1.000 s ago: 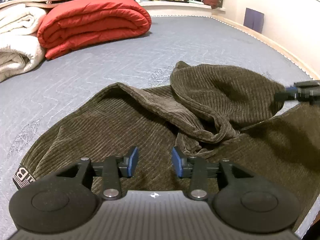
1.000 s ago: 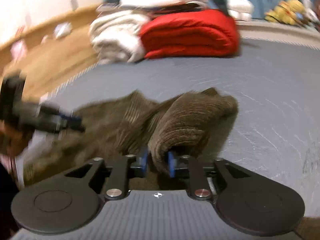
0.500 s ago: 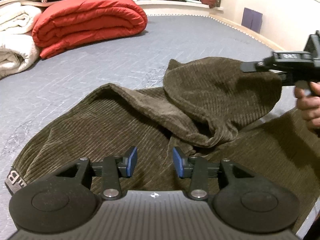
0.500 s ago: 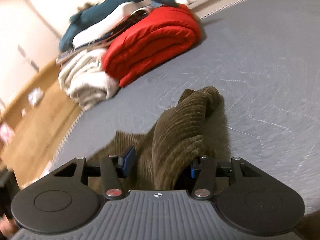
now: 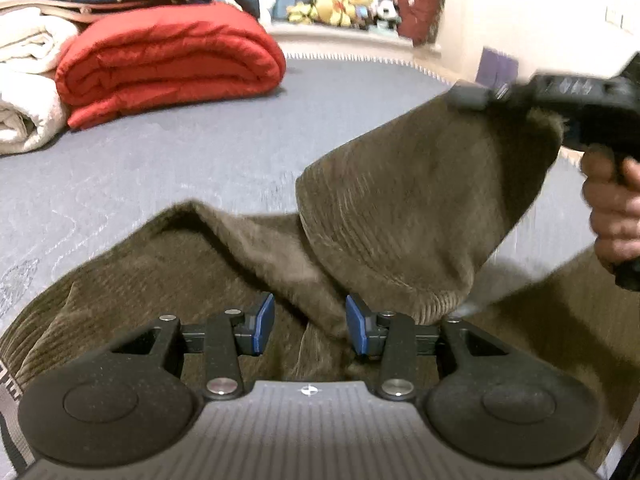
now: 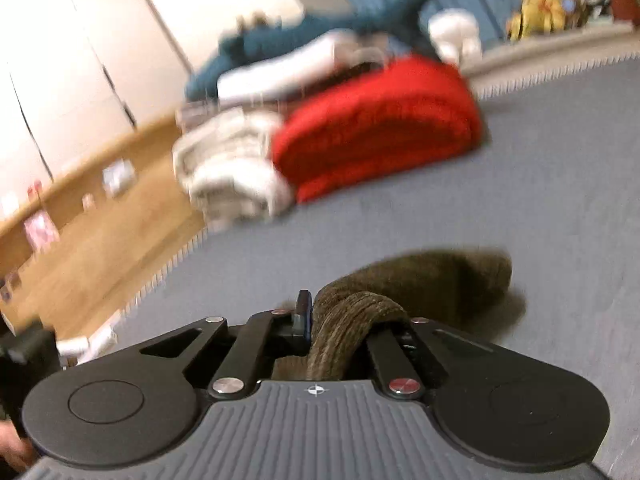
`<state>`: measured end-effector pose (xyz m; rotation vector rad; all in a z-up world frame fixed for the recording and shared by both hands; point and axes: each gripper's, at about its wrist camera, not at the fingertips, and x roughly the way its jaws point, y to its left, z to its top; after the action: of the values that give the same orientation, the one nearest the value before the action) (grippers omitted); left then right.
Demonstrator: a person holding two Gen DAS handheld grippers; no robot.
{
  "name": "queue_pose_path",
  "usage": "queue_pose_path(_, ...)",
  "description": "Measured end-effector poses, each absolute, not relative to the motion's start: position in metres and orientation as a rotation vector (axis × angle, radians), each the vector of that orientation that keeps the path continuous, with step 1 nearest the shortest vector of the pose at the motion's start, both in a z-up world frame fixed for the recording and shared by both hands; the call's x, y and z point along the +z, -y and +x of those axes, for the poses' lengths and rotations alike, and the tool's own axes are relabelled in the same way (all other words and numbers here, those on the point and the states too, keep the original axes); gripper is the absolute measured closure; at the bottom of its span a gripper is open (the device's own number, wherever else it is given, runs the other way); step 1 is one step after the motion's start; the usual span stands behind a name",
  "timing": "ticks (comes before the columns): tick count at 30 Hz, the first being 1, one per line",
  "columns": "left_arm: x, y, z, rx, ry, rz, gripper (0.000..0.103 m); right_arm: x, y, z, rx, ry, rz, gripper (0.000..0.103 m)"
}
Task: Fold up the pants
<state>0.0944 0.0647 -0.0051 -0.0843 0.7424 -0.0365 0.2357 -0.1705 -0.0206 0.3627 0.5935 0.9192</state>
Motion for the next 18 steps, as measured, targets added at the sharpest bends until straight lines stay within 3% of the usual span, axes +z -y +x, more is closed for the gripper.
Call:
queue_pose_path(5, 0.009, -0.063, 0.096, -0.024, -0.604, -0.107, 0.059, 0.008, 0.264, 0.224, 0.517, -0.141, 0.773, 0.1)
queue_pose_path(7, 0.01, -0.058, 0.103, -0.059, -0.577, -0.1, 0.059, 0.004, 0.294, 0.217, 0.163, -0.081, 0.811, 0.099)
queue_pose_path(10, -0.001, -0.044, 0.12, -0.112, -0.594, -0.069, 0.059, -0.018, 0.307, 0.23, -0.082, -0.221, 0.733, 0.095)
queue_pose_path(15, -0.042, -0.014, 0.148, -0.277, -0.743, 0.008, 0.049, -0.077, 0.325, 0.268, -0.11, -0.568, 0.74, 0.093)
queue_pose_path(17, -0.058, -0.005, 0.153, -0.332, -0.786, 0.061, 0.034, -0.094, 0.331, 0.275, -0.089, -0.659, 0.786, 0.086)
queue_pose_path(18, -0.063, 0.0, 0.153, -0.339, -0.787, 0.108, 0.033, -0.098, 0.335, 0.277, -0.071, -0.686, 0.812, 0.083)
